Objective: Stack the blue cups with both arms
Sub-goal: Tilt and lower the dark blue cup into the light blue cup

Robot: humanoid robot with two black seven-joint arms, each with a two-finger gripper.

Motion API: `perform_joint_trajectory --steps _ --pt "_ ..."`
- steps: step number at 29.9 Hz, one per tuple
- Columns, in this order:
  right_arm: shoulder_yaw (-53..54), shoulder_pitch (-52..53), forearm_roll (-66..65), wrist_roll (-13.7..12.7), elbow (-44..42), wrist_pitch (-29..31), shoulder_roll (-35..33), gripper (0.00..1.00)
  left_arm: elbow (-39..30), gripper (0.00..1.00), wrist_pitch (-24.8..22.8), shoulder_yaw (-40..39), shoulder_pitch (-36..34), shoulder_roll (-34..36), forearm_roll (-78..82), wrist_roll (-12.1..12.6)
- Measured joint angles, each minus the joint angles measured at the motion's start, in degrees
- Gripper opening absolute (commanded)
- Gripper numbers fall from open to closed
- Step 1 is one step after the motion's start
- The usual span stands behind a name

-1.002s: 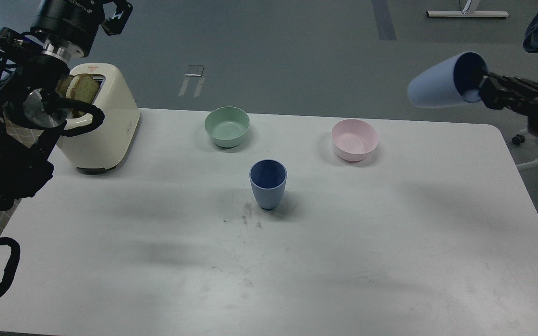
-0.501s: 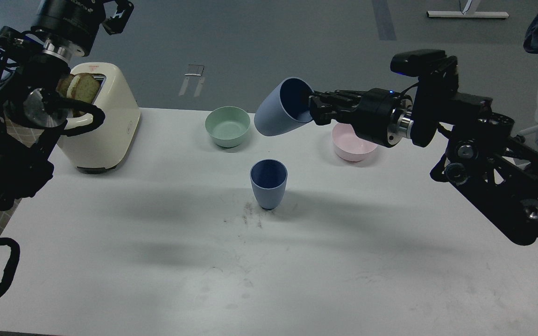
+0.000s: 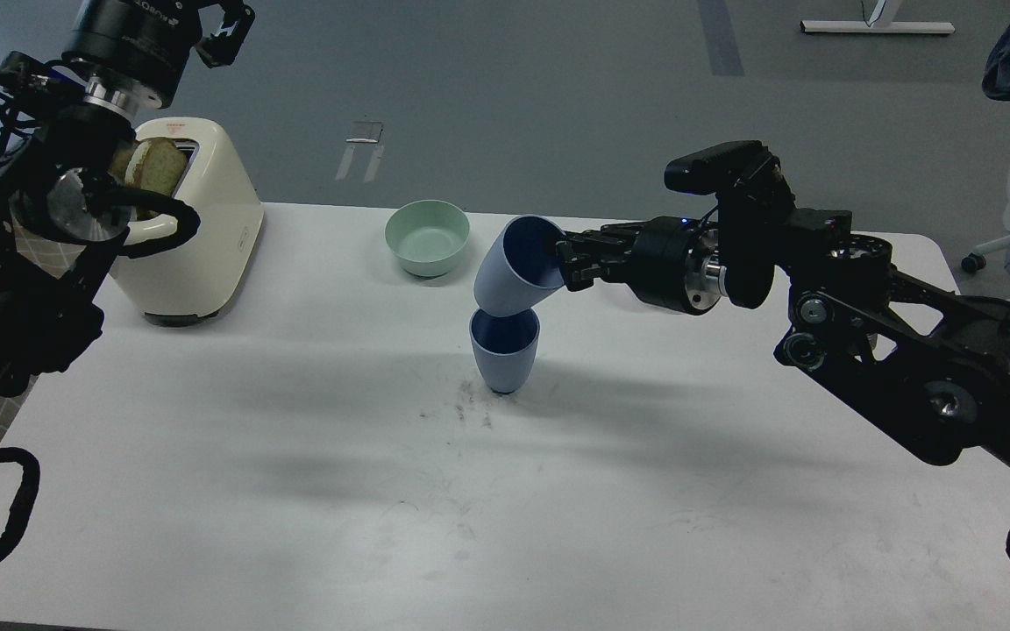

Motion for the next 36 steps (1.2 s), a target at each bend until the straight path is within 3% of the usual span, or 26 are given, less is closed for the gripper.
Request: perform_joint_trajectory --steps 27,30,36 --pt "-1.2 -0.8 -0.2 0.0 -1.5 0.0 1.9 0.00 0.1 0.98 -0.2 -0.2 0.0 -0.3 0.0 -0.1" --pt "-1.2 -0.8 -0.2 0.0 -1.5 0.0 2.1 0.06 0.1 0.98 -0.2 -0.1 0.0 -0.2 0.0 -0.1" --pt "-1.2 -0.8 -0.2 0.0 -1.8 0.0 2.2 0.09 0.2 0.98 -0.2 -0.1 0.0 -0.2 0.0 -0.1"
